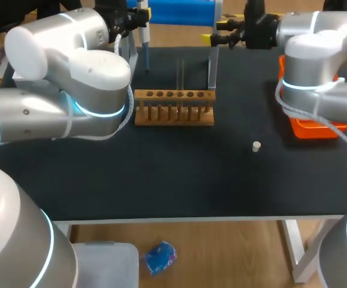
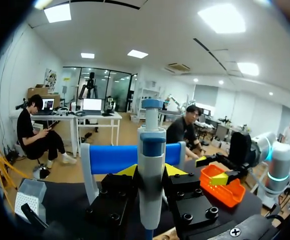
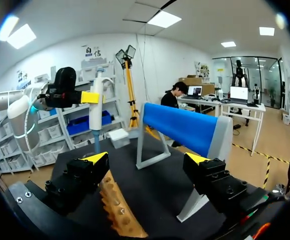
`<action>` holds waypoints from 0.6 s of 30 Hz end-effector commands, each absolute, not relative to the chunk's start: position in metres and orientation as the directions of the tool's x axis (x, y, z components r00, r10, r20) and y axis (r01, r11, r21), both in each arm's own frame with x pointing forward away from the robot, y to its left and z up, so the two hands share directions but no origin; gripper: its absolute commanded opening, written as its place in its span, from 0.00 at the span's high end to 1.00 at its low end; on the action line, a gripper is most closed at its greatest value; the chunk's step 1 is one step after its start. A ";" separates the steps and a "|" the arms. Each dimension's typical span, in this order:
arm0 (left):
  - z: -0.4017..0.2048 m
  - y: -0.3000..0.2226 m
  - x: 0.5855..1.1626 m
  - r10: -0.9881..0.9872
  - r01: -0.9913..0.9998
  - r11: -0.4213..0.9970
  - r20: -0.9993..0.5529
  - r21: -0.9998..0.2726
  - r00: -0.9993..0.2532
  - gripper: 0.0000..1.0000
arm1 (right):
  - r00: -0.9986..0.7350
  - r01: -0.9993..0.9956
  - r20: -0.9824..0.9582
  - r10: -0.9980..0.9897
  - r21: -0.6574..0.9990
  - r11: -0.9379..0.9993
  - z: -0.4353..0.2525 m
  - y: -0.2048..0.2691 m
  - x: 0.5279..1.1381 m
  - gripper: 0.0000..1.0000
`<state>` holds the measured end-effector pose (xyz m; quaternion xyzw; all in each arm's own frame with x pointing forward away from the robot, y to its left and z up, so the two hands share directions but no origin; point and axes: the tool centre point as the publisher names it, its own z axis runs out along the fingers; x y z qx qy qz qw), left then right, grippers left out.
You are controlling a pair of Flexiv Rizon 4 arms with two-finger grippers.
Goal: Invert the test tube, pick up the pipette, mount the tip to pipette, aspirate from beaker and dispense into the tube, eject the tip, return the pipette, and cap with the stopper.
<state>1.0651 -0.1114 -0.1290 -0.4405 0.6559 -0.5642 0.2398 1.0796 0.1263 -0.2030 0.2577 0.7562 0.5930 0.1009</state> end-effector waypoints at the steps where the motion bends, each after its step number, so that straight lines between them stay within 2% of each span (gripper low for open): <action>1: -0.132 -0.114 1.072 -0.849 -0.311 -0.026 0.185 -0.950 -0.494 1.00 | -0.846 0.268 0.147 0.512 0.948 0.170 -0.210 0.147 1.101 0.00; 18: -0.147 -0.110 1.100 -0.891 -0.328 -0.039 0.182 -0.944 -0.417 1.00 | -0.861 0.249 0.131 0.492 0.951 0.182 -0.210 0.178 1.121 0.00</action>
